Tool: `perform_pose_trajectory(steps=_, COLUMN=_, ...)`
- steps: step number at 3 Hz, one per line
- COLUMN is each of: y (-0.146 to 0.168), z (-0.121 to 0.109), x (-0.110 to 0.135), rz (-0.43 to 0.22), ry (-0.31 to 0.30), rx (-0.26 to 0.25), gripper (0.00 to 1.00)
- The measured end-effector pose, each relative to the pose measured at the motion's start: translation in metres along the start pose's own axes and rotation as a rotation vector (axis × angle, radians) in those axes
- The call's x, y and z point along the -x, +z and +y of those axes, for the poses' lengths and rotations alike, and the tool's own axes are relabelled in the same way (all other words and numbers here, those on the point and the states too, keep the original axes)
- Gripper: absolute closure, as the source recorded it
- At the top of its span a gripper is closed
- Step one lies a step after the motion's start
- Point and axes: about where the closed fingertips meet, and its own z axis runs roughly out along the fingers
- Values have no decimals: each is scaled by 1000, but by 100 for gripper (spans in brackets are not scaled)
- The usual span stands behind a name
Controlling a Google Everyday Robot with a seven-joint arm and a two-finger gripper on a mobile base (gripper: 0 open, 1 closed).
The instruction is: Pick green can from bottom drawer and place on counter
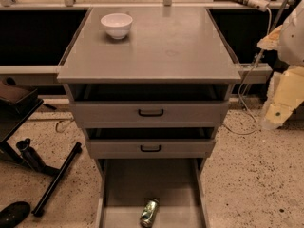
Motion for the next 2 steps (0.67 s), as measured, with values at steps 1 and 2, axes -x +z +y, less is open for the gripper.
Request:
perform_pose_trajectory(steps=1, y=0, z=0, x=0, rz=0, ry=0, rx=0, gripper=0)
perform_pose_trajectory(steps=2, y=23, z=7, x=-5, rz=-50, ry=15, rx=19, gripper=0)
